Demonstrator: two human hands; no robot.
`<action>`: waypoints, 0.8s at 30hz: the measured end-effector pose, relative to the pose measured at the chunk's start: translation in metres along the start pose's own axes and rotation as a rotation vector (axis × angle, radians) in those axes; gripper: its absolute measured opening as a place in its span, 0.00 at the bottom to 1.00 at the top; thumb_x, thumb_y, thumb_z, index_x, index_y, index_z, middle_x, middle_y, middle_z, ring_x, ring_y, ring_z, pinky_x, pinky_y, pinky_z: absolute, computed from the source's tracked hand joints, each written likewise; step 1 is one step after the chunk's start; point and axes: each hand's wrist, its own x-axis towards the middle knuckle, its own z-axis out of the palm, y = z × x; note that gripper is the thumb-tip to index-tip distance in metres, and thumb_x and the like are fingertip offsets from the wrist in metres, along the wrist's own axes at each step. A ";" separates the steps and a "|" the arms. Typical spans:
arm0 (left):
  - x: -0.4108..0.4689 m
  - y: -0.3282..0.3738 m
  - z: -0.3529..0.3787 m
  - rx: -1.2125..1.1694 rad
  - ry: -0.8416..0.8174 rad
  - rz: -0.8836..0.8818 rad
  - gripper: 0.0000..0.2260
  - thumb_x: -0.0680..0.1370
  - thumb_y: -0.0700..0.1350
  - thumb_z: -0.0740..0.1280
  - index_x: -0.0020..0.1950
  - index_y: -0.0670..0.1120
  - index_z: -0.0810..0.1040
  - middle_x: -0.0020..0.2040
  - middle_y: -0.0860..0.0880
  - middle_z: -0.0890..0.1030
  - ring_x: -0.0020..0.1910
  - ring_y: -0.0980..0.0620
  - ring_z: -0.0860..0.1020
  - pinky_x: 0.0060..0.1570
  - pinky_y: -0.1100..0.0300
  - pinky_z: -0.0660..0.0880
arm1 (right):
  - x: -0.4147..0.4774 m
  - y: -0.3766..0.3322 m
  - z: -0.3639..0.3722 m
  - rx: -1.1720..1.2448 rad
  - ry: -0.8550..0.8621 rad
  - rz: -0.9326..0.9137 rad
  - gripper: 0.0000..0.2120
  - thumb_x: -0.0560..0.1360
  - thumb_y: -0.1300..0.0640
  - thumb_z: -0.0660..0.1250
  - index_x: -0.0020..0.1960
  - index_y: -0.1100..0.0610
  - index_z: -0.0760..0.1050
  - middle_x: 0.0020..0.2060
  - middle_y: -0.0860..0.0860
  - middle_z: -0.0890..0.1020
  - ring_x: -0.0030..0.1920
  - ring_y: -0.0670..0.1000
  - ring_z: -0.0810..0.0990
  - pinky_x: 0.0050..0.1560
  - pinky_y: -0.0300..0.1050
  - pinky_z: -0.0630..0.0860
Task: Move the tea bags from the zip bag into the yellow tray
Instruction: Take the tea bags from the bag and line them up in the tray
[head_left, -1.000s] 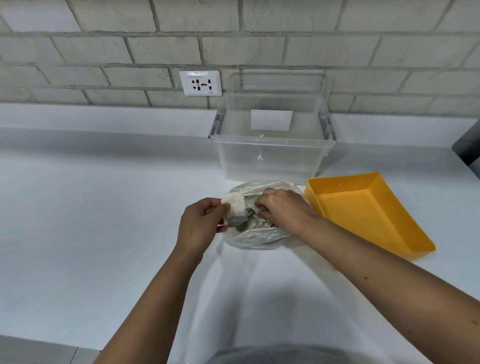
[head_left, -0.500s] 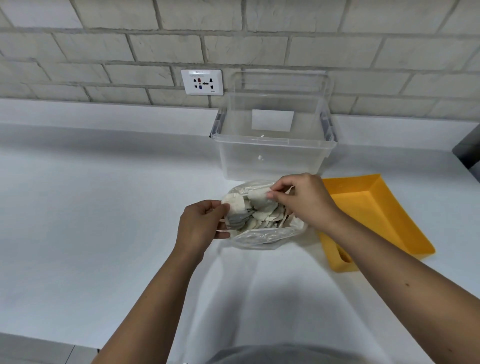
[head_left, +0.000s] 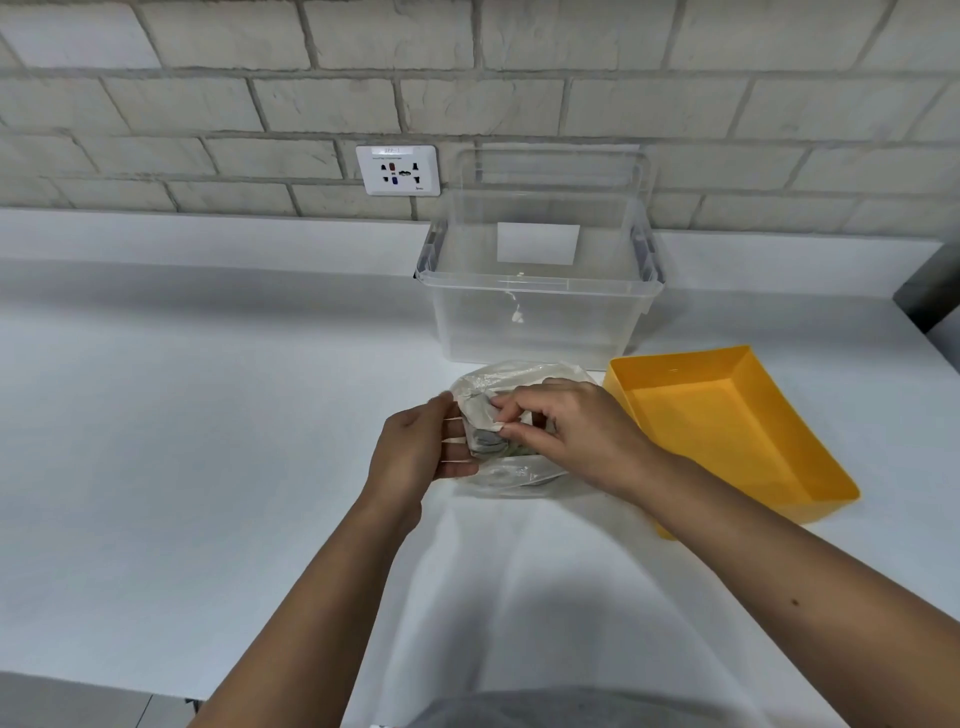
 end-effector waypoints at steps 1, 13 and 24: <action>-0.001 0.001 0.000 -0.006 0.007 0.002 0.17 0.83 0.52 0.60 0.48 0.45 0.85 0.41 0.45 0.87 0.36 0.48 0.84 0.40 0.56 0.81 | 0.000 -0.001 -0.001 -0.012 0.001 -0.004 0.04 0.75 0.48 0.69 0.48 0.47 0.80 0.48 0.49 0.85 0.44 0.47 0.78 0.46 0.50 0.76; 0.018 -0.004 -0.025 0.199 0.204 0.189 0.04 0.77 0.44 0.72 0.47 0.44 0.84 0.38 0.43 0.86 0.37 0.51 0.83 0.39 0.60 0.79 | 0.010 0.014 -0.012 0.052 -0.006 0.156 0.09 0.77 0.54 0.69 0.55 0.52 0.82 0.47 0.42 0.83 0.37 0.41 0.79 0.40 0.28 0.69; 0.020 -0.006 -0.024 0.218 0.175 0.199 0.04 0.77 0.44 0.72 0.47 0.44 0.84 0.38 0.45 0.86 0.41 0.48 0.84 0.39 0.60 0.79 | 0.028 0.008 0.020 -0.226 -0.351 0.065 0.13 0.72 0.53 0.71 0.55 0.42 0.82 0.50 0.44 0.76 0.53 0.46 0.75 0.44 0.42 0.71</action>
